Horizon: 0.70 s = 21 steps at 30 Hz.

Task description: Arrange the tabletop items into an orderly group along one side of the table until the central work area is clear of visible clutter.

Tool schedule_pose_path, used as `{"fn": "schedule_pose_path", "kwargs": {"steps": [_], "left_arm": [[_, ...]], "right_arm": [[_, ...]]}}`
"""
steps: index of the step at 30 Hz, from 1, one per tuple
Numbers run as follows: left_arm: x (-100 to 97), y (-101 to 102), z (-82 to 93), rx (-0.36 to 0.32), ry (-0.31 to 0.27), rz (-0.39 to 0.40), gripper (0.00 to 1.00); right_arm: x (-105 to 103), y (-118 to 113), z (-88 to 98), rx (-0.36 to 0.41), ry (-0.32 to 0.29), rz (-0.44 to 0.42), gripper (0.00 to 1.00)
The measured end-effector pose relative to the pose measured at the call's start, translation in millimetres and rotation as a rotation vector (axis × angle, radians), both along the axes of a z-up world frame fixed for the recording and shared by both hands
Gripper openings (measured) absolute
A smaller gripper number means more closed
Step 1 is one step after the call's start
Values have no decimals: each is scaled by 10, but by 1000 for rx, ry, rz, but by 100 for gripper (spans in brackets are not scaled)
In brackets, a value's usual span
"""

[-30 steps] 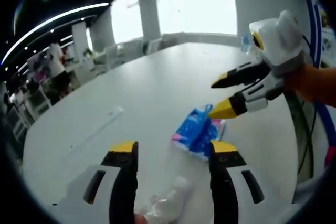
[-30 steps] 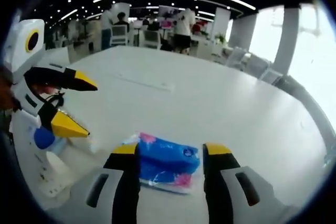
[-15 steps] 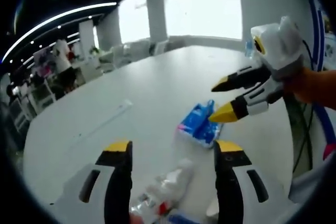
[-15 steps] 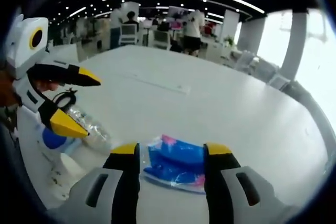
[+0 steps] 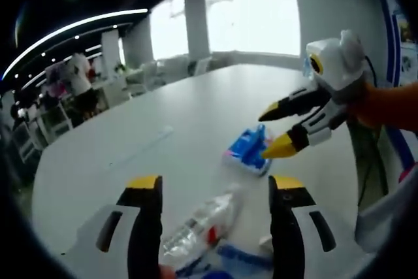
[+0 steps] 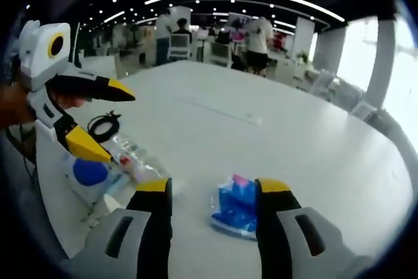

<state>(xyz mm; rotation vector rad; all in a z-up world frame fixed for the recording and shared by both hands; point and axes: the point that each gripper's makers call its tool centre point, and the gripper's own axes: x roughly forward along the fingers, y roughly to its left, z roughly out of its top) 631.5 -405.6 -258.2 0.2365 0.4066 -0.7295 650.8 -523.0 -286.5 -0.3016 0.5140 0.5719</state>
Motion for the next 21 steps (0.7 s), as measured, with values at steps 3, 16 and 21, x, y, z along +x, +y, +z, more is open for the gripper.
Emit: {"fn": "schedule_pose_path", "kwargs": {"steps": [3, 16, 21], "left_arm": [[-47, 120, 34, -17, -1, 8, 63], [-321, 606, 89, -57, -18, 7, 65], [-421, 786, 74, -61, -16, 13, 65]], "right_arm": [[-41, 71, 2, 8, 2, 23, 51], [-173, 394, 49, 28, 2, 137, 53], [-219, 558, 94, 64, 4, 194, 54]]}}
